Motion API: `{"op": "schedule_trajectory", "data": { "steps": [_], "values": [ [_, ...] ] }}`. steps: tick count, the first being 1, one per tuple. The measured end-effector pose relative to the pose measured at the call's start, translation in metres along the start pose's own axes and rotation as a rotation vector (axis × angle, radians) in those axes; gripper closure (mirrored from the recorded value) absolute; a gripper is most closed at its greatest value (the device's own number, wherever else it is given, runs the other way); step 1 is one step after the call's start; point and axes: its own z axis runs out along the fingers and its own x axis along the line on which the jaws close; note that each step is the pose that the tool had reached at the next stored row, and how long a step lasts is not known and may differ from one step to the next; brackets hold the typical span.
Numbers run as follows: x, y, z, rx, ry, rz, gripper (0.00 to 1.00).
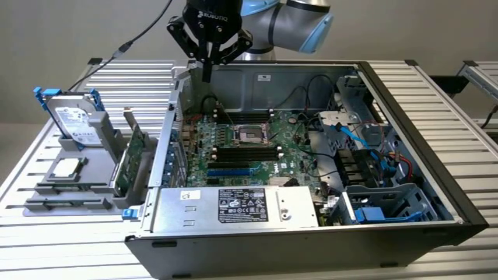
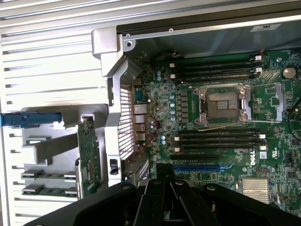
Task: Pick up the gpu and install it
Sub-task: 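Reach for the gpu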
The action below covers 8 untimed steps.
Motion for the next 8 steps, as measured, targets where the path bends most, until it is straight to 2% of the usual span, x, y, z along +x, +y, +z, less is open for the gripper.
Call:
{"op": "schedule_trajectory", "data": {
  "steps": [3, 5, 8],
  "values": [
    [-0.0001, 0.0000, -0.0001, 0.0002, 0.0012, 0.000, 0.89],
    [-0.0006, 0.0001, -0.0002, 0.0006, 0.0065, 0.000, 0.89],
    [-0.0006, 0.0001, -0.0002, 0.0006, 0.0068, 0.000, 0.89]
  ]
}}
